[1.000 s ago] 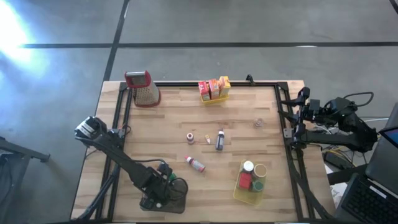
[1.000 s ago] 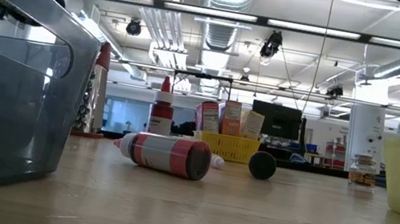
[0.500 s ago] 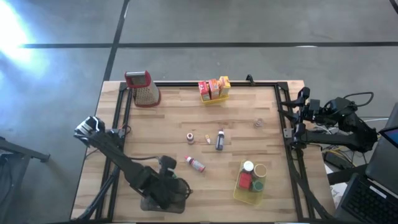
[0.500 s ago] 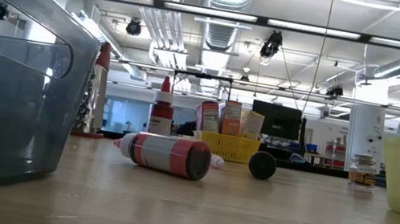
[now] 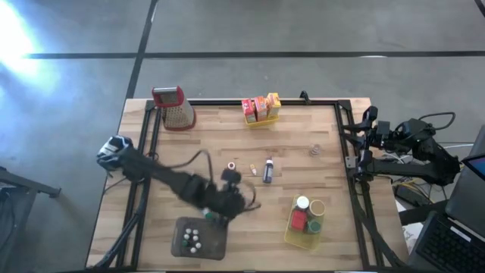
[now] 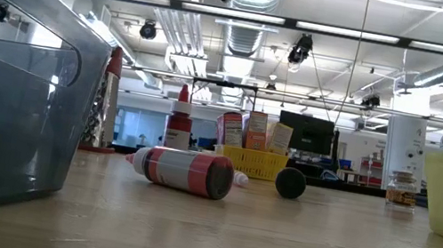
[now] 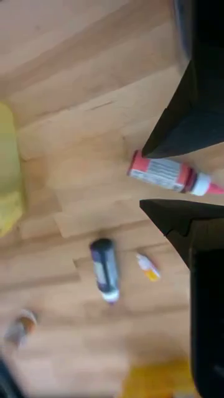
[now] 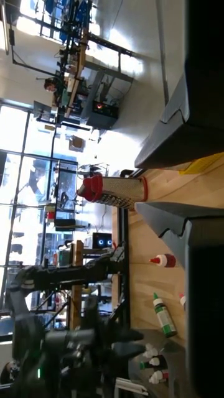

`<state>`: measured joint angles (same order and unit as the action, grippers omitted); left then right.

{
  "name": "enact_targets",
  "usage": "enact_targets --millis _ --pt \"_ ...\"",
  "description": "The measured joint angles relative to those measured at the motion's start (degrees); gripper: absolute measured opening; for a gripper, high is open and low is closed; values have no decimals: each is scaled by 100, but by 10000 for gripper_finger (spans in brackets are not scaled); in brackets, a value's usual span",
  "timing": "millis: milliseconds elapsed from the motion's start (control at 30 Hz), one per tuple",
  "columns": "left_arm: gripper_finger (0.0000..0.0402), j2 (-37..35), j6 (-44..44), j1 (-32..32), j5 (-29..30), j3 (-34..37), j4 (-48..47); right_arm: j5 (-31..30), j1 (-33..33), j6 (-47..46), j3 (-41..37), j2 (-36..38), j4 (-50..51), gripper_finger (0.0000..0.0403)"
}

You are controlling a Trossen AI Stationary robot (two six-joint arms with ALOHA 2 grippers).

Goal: Pick & Place Kitchen Items
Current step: Put the orange food coloring bottle into the black bin

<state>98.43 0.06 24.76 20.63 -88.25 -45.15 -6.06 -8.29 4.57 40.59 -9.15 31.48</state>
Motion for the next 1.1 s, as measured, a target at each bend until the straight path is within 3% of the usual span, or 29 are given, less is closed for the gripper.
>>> enact_targets --millis 133,400,633,833,967,1100 --pt "122 0 928 -821 -995 -32 261 1 1 1 0 0 0 78" --pt "122 0 1988 -2179 -2067 -175 452 -1 0 2 0 0 0 53" --pt "122 16 2983 -2778 -2165 -23 569 1 0 12 1 0 0 40" --pt "118 514 3179 -3136 -2462 -177 671 0 0 2 0 0 0 43" --pt "101 1149 3508 -3231 -2565 -651 53 0 2 5 -1 0 0 54" --pt "86 1745 4166 -3220 -2288 -1302 -1006 -1 0 8 1 0 0 66"
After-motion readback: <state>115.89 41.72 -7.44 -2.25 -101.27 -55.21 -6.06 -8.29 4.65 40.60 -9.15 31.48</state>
